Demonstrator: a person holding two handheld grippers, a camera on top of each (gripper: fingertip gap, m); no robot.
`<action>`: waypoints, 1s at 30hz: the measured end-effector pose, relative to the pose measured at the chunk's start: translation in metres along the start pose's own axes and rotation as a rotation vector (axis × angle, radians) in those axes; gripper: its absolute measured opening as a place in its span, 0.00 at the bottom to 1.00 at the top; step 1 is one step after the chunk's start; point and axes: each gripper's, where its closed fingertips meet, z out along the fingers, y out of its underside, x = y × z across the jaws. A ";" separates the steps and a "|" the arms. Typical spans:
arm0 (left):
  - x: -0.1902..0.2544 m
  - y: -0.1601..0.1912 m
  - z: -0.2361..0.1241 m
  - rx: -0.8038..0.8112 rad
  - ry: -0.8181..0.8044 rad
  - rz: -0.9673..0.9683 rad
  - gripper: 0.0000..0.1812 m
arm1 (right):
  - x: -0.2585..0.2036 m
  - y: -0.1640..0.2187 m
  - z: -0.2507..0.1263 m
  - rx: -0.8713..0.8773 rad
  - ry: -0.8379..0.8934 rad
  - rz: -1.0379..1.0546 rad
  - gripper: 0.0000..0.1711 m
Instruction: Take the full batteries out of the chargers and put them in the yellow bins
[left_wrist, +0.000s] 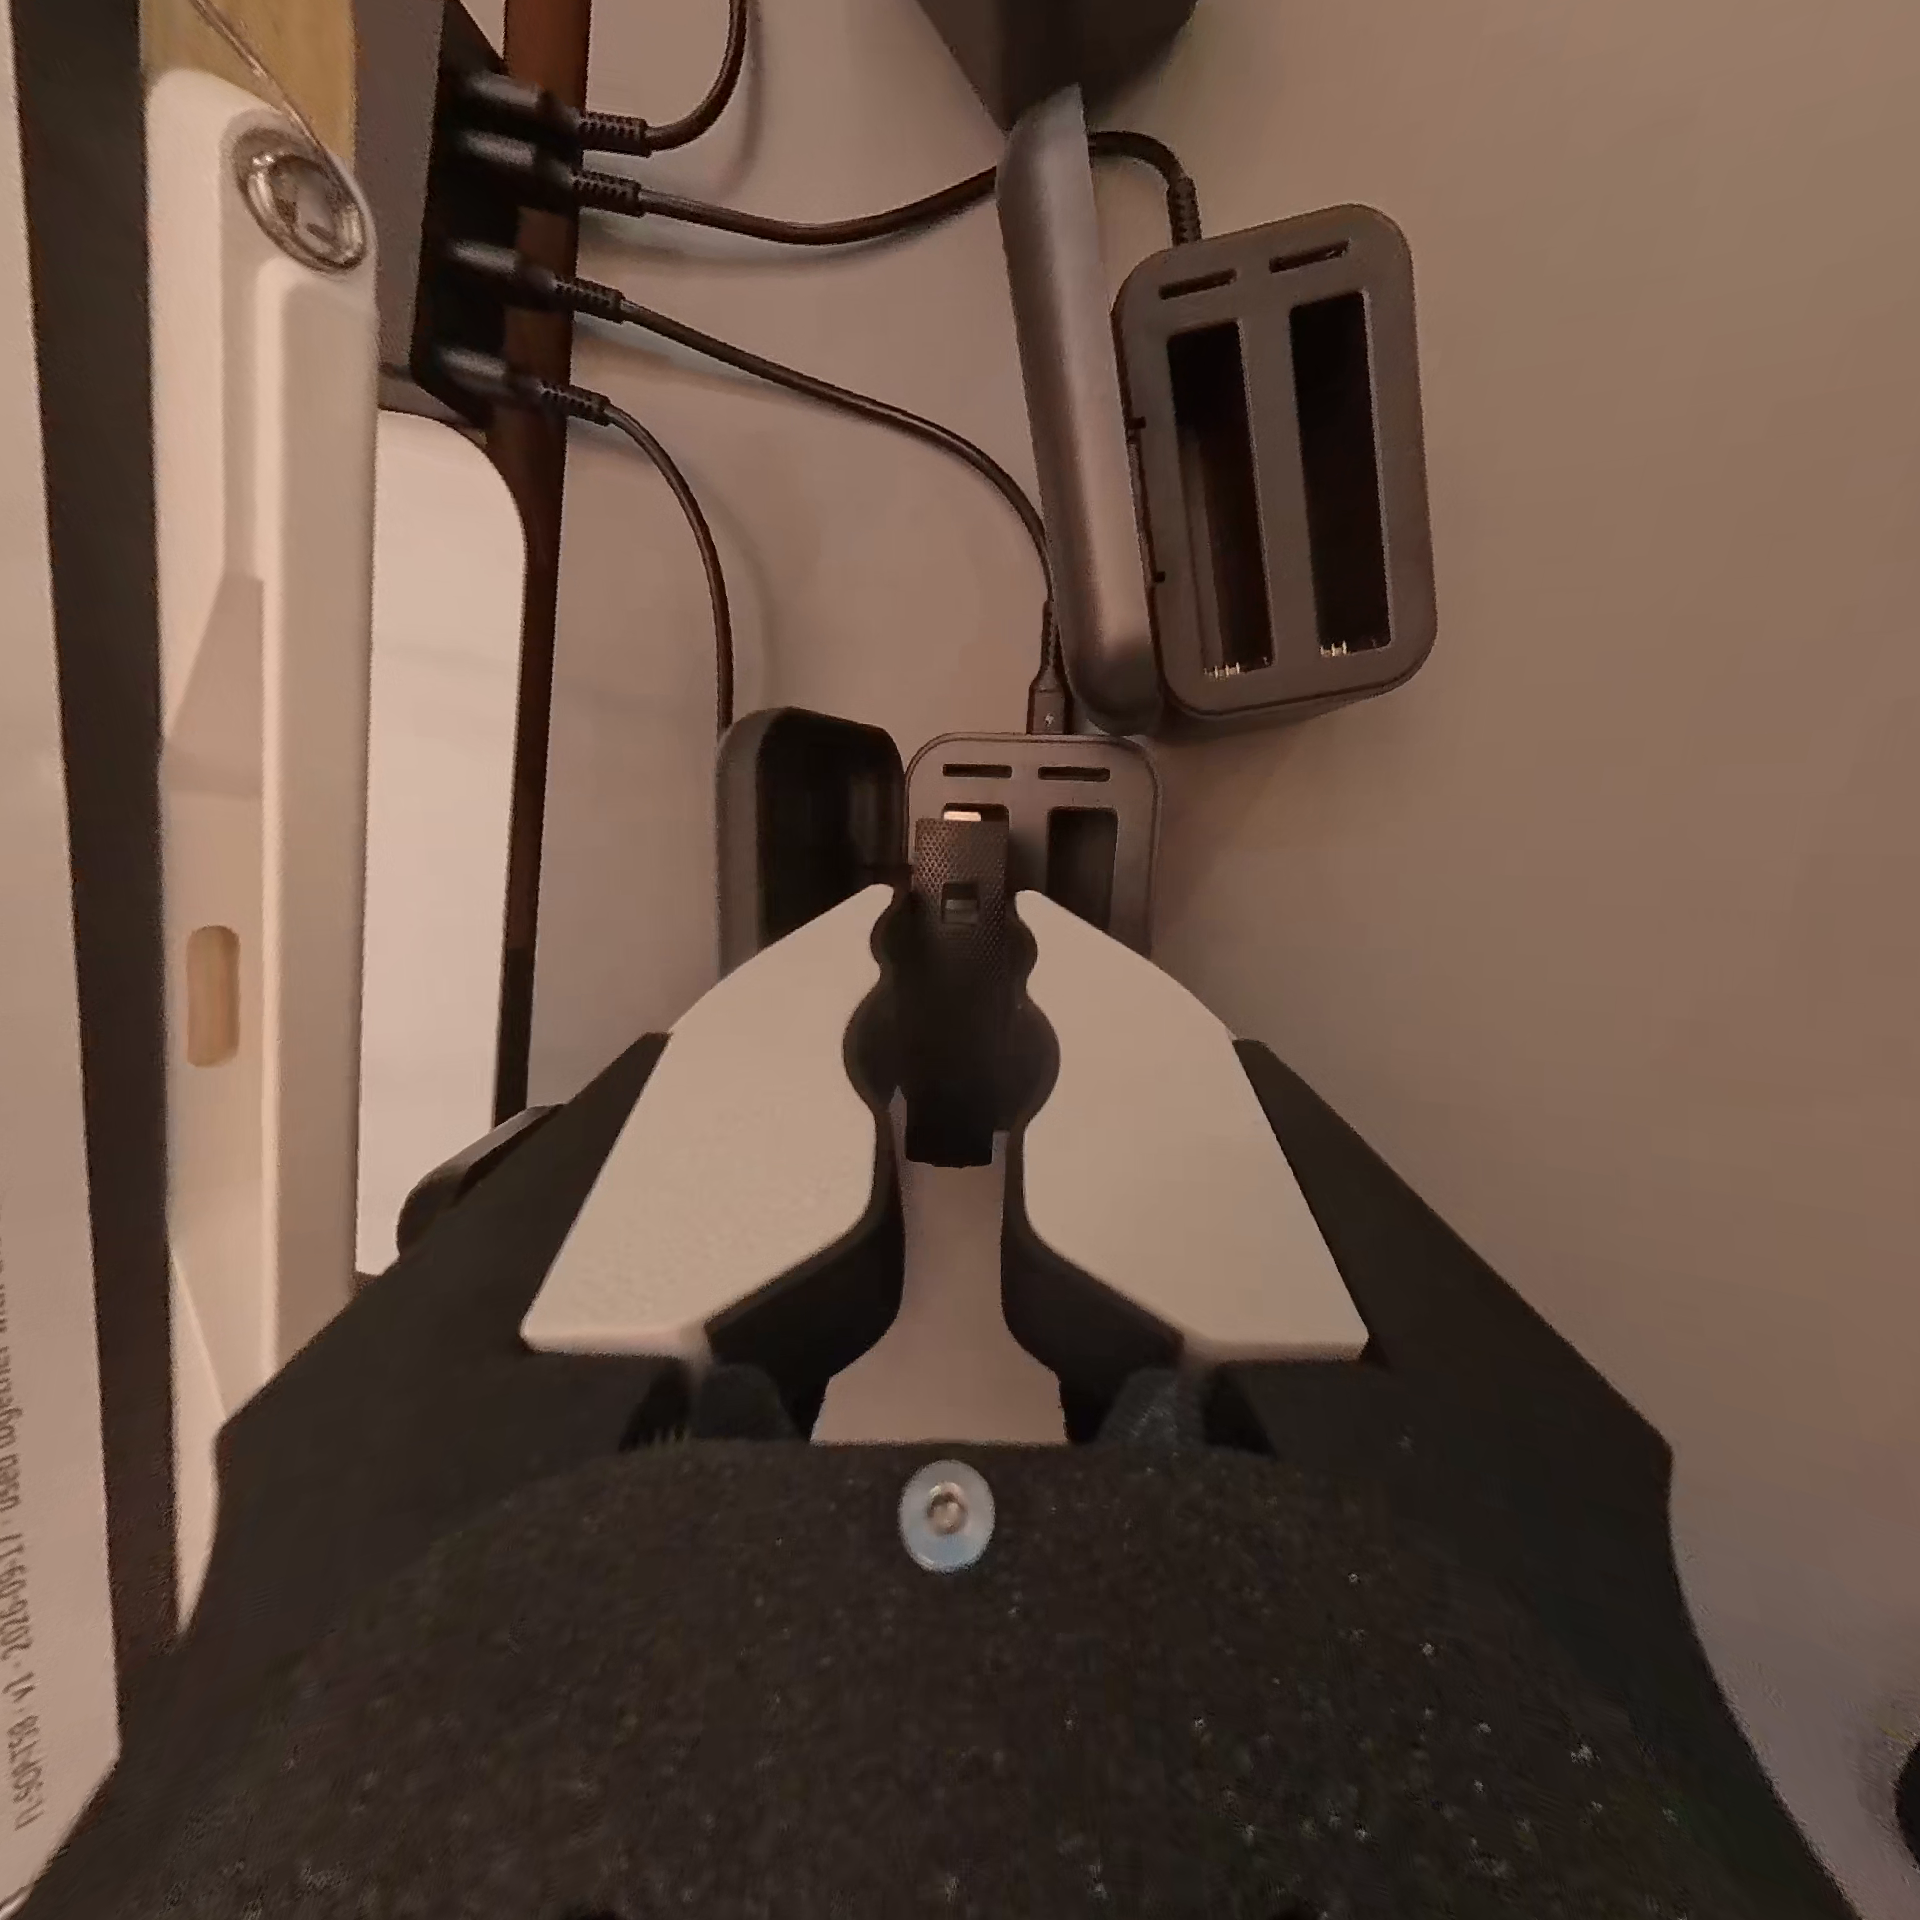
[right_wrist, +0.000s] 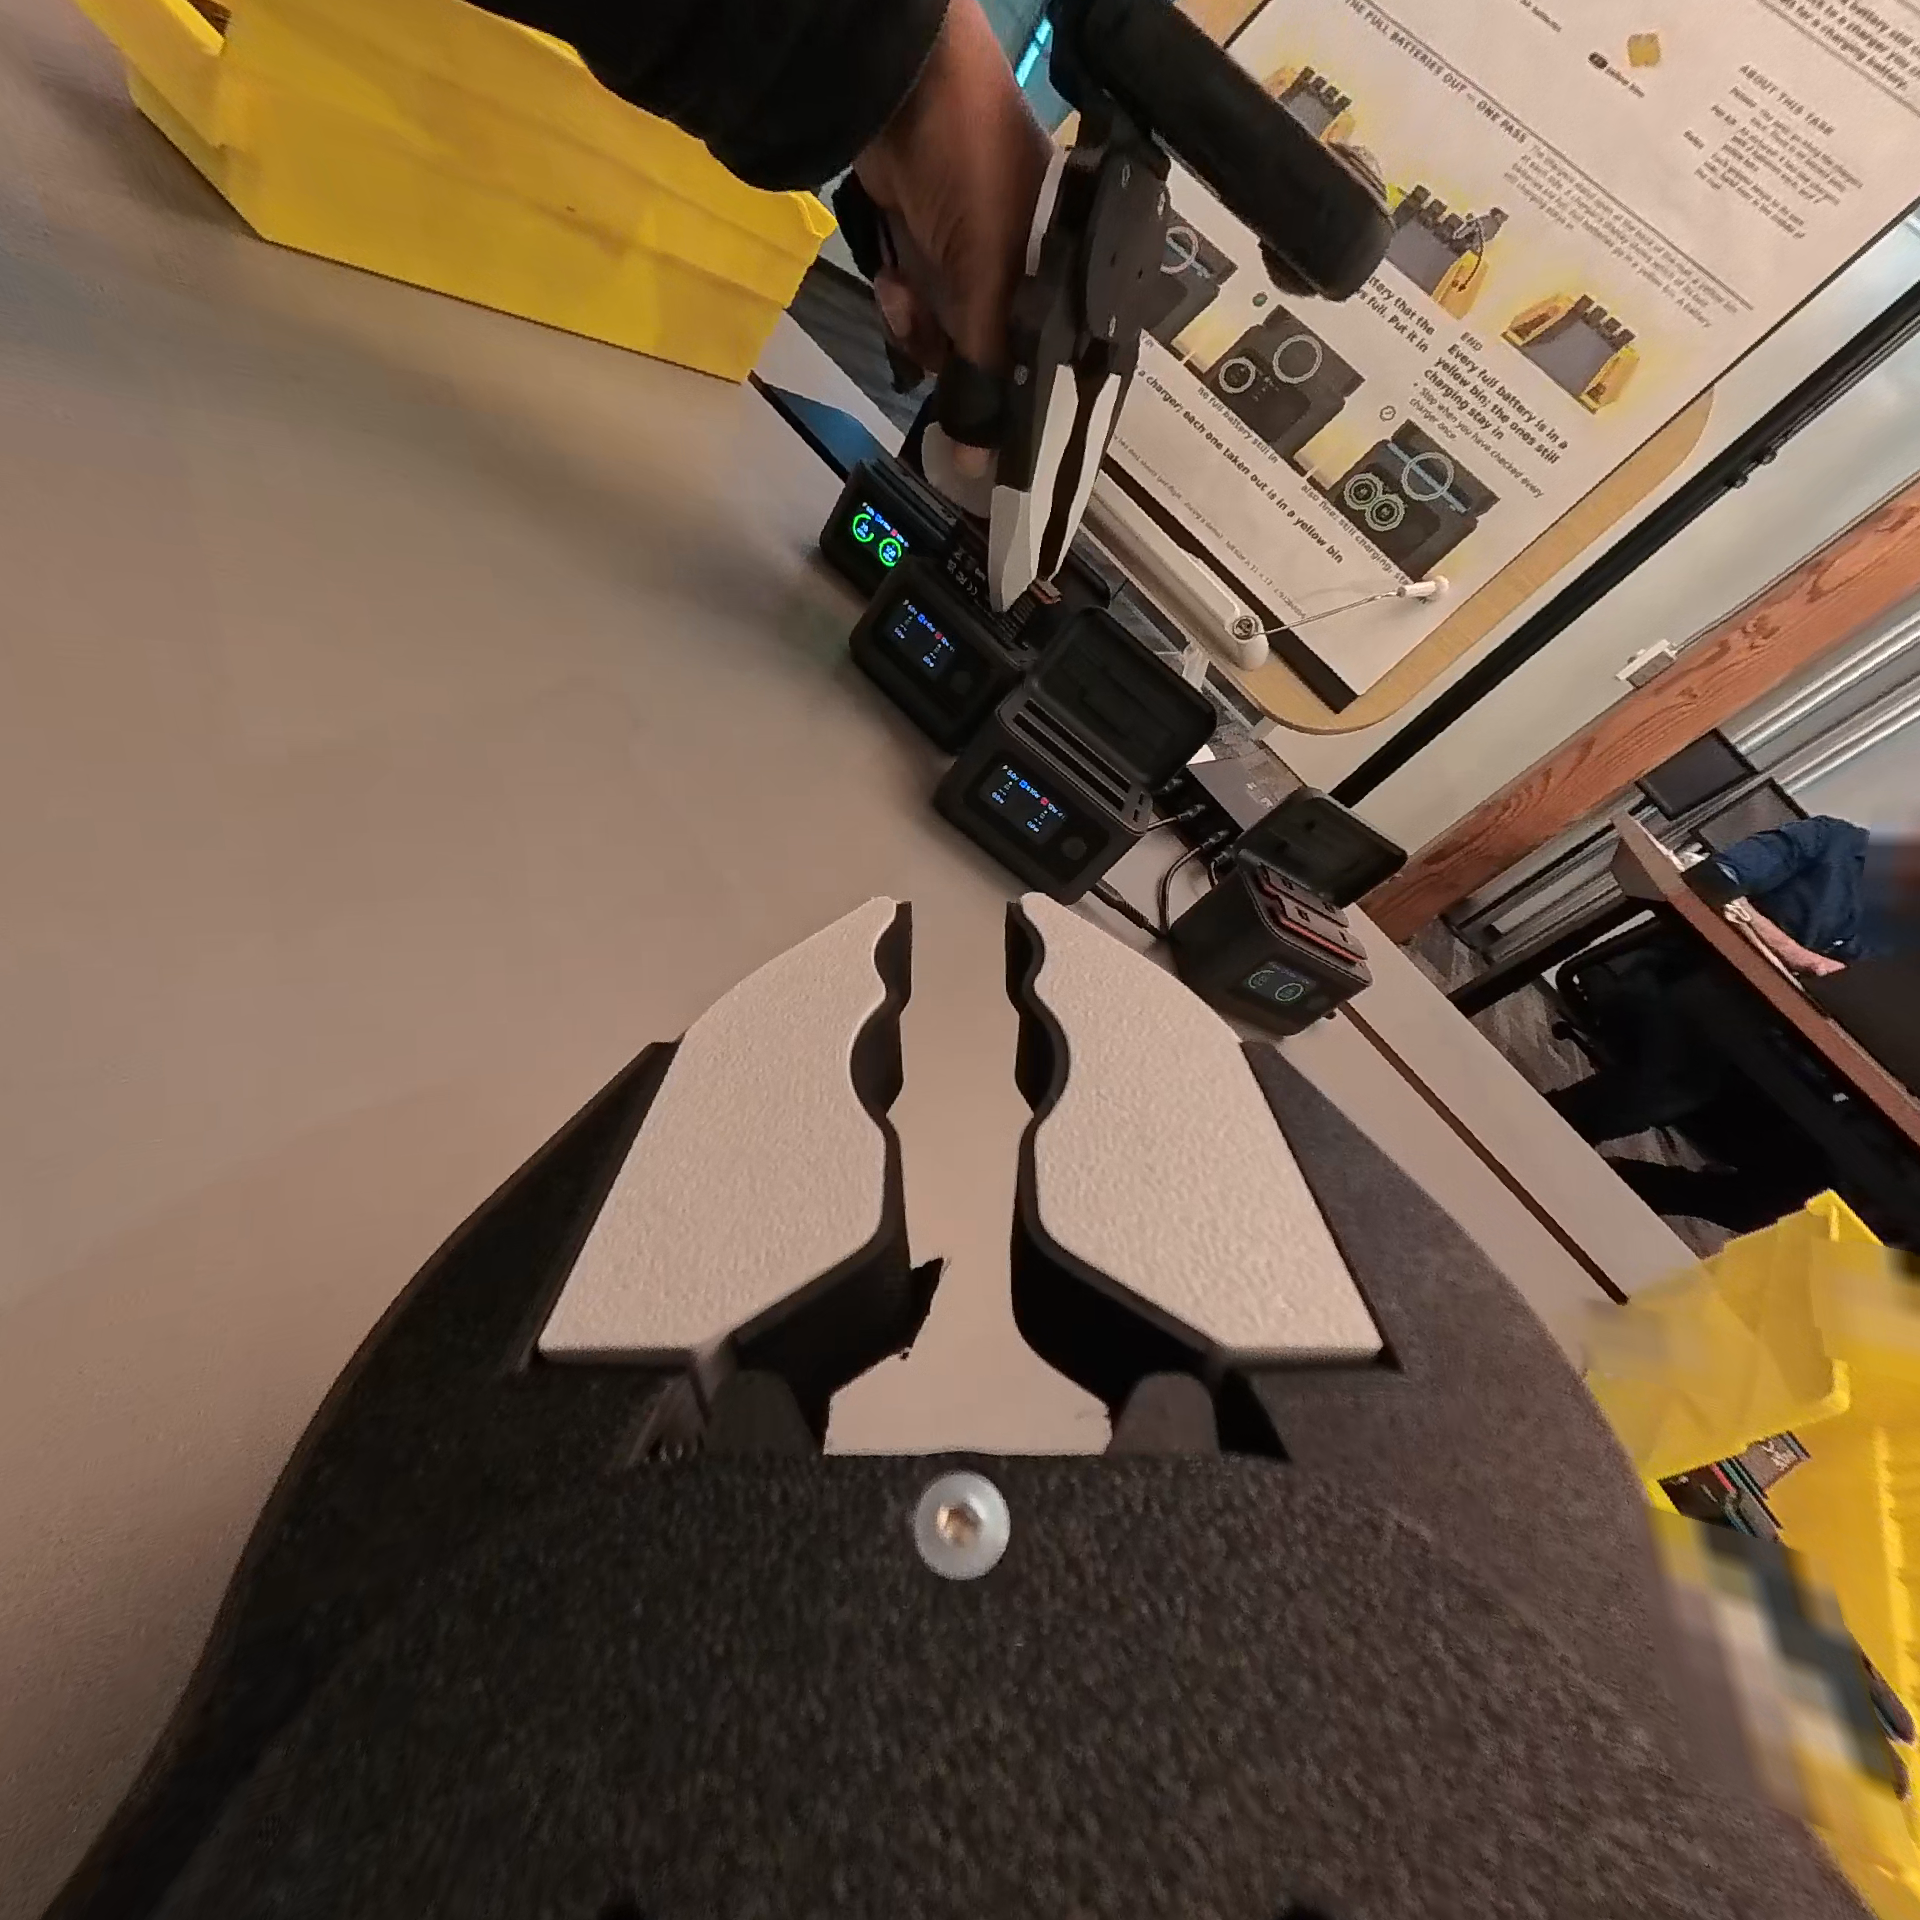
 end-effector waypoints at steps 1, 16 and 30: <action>0.000 0.000 0.000 0.001 -0.005 -0.001 0.09 | 0.000 0.000 0.000 -0.001 -0.001 0.001 0.10; 0.001 0.008 -0.007 -0.024 -0.064 0.034 0.10 | 0.000 0.004 -0.002 -0.011 -0.014 -0.002 0.10; 0.001 0.003 -0.008 0.270 -0.068 -0.073 0.09 | 0.003 0.004 -0.006 -0.003 -0.013 0.010 0.10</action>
